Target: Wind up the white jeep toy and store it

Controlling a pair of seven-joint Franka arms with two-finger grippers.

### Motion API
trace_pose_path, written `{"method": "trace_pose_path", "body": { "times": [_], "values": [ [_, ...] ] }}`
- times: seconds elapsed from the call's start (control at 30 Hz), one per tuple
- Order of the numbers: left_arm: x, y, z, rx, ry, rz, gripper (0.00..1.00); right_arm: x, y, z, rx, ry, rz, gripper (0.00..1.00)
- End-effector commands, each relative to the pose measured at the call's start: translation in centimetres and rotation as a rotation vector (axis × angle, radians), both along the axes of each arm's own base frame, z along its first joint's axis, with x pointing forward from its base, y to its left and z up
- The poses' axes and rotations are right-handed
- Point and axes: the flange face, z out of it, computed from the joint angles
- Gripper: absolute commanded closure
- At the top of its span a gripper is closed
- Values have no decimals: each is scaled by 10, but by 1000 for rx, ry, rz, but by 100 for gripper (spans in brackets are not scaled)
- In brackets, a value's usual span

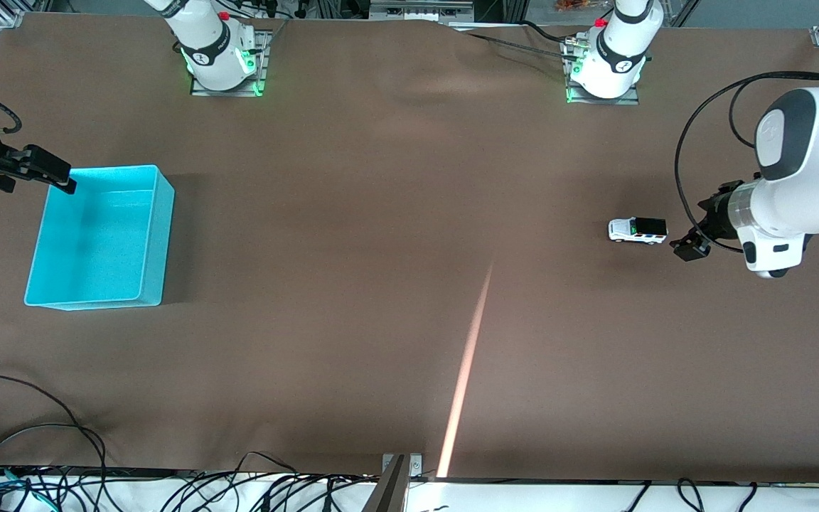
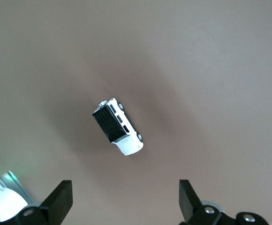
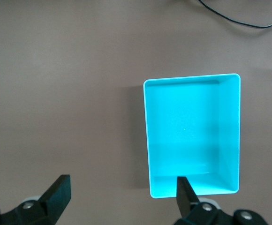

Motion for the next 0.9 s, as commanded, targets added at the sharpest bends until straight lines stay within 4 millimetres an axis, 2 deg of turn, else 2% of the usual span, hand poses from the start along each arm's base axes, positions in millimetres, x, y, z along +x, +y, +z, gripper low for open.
{"method": "trace_pose_path", "body": {
  "times": [0.0, 0.23, 0.3, 0.33, 0.53, 0.7, 0.87],
  "values": [
    [-21, 7, -24, 54, -18, 189, 0, 2, -1, 4, -7, -5, 4, 0],
    [-47, 14, -69, 144, -52, 332, 0, 2, -1, 4, -7, -2, 7, 0],
    [-57, 17, -89, 154, -57, 366, 0, 1, -1, 4, -7, -2, 7, 0],
    [-71, 19, -110, 158, -103, 424, 0, 1, -1, 3, -7, 2, 13, 0],
    [-79, 27, -126, 159, -138, 499, 0, 0, -1, 4, -6, 2, 15, 0],
    [-96, 30, -159, 146, -184, 510, 0, 1, -1, 5, -7, -1, 13, 0],
    [-105, 30, -173, 142, -197, 510, 0, 1, -1, 5, -7, -1, 13, 0]
  ]
}}
